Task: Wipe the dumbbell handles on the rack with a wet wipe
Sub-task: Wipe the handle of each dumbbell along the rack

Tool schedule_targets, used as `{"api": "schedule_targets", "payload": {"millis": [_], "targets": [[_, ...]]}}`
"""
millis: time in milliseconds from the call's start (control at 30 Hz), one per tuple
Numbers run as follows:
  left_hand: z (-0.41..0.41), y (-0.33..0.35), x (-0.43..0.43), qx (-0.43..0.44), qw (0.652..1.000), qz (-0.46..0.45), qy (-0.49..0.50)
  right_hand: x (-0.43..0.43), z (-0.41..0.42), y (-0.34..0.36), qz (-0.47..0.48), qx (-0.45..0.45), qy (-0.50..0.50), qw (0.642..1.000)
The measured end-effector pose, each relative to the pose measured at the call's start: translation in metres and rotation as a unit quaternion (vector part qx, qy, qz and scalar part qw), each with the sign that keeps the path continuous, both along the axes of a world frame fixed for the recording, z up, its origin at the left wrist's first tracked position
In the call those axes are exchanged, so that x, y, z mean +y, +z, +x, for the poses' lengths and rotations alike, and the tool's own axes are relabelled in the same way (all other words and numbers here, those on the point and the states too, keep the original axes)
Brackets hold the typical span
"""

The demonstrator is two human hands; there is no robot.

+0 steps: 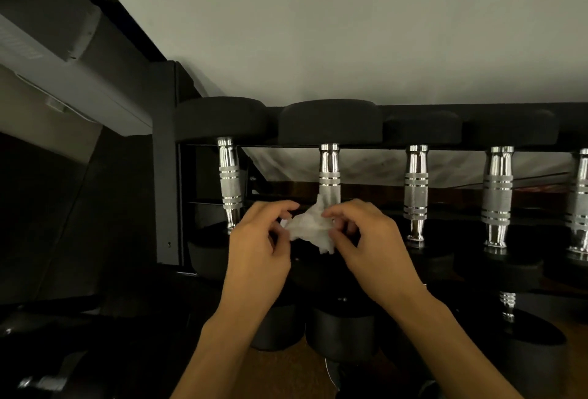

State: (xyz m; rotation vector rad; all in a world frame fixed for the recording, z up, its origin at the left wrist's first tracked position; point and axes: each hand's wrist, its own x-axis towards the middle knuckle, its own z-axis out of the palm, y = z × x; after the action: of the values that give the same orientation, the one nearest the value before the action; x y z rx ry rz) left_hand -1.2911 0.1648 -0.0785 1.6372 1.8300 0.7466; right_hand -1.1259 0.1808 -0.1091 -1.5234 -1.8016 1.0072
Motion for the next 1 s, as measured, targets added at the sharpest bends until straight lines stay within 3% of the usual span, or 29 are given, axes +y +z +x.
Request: {"api": "schedule_targets", "payload": {"millis": [133,233,333,467,600,700,833,933,1000], "targets": [[-0.024,0.022,-0.006,-0.056,0.997,-0.011,0.050,0.001,-0.020,0.020,-0.017,0.030,0.052,0.998],[-0.045,0.029,-0.008,-0.130,0.989,-0.070,0.009,0.010,-0.036,0.040,-0.129,0.153,0.033,0.979],[-0.052,0.021,-0.013,-0.063,0.994,-0.080,-0.029,0.021,-0.055,0.046,-0.240,0.258,0.034,0.935],[-0.075,0.011,-0.010,-0.025,0.998,-0.016,0.062,0.033,-0.066,0.041,-0.351,0.345,0.016,0.870],[-0.100,0.018,-0.006,0.024,0.998,0.013,0.065,0.047,-0.057,0.039,-0.386,0.392,0.014,0.835],[-0.116,0.025,-0.004,-0.018,0.997,-0.012,0.078,0.056,-0.053,0.034,-0.351,0.364,-0.007,0.863],[-0.132,0.036,0.003,-0.144,0.983,-0.030,0.108,0.061,-0.056,0.026,-0.273,0.178,0.025,0.945],[-0.128,0.036,0.012,-0.133,0.987,-0.048,0.082,0.058,-0.066,0.023,-0.158,0.047,0.043,0.985],[-0.119,0.034,0.018,-0.135,0.987,-0.067,0.049,0.052,-0.077,0.028,-0.103,0.062,0.058,0.991]]}}
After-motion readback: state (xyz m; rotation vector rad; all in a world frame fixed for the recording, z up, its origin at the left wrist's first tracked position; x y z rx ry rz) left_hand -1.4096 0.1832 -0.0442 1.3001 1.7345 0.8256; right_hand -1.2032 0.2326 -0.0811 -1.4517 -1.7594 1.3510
